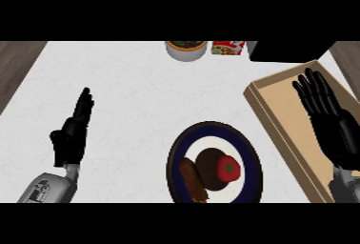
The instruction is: Pick the tomato from the plate and place it in the cardboard box
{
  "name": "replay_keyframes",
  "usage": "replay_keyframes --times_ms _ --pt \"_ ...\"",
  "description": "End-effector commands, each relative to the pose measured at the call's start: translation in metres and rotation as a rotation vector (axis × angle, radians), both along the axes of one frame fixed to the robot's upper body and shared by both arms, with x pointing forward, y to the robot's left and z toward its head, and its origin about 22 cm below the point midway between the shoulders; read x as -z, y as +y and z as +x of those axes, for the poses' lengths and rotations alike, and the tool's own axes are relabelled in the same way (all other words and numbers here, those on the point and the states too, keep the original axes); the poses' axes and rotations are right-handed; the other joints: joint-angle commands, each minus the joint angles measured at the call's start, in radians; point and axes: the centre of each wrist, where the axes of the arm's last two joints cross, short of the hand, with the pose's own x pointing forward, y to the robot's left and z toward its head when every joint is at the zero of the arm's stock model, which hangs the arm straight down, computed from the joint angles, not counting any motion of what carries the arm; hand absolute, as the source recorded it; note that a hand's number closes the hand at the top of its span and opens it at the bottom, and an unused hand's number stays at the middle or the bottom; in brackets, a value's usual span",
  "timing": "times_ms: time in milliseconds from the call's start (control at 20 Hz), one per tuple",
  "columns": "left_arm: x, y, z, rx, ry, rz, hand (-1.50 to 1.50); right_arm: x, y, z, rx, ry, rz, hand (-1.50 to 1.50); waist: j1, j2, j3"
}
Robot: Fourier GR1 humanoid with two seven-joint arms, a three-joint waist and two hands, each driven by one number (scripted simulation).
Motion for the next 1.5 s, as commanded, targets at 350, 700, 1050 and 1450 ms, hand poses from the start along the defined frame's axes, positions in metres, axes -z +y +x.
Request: replay_keyframes --times_ms 350,700,1050,1450 --pt "-0.029 0.01 -0.002 0.0 0.007 -0.21 0.0 0.089 -0.106 -0.089 0.706 0.387 -0.296 1.5 -0.042 0.019 0.021" --pt "-0.056 0.011 -0.011 0.024 0.03 -0.254 0.0 0.095 -0.084 -0.101 0.647 0.136 -0.365 -1.5 -0.026 0.012 0.023" --pt "-0.059 0.003 -0.007 0.027 0.015 -0.26 0.0 0.03 -0.086 -0.106 0.345 0.372 -0.751 -1.5 -0.025 0.012 0.018" --pt "-0.058 0.008 -0.005 0.032 0.025 -0.261 0.0 -0.04 -0.024 -0.094 0.183 0.517 -0.755 -1.5 -0.026 0.014 0.022"
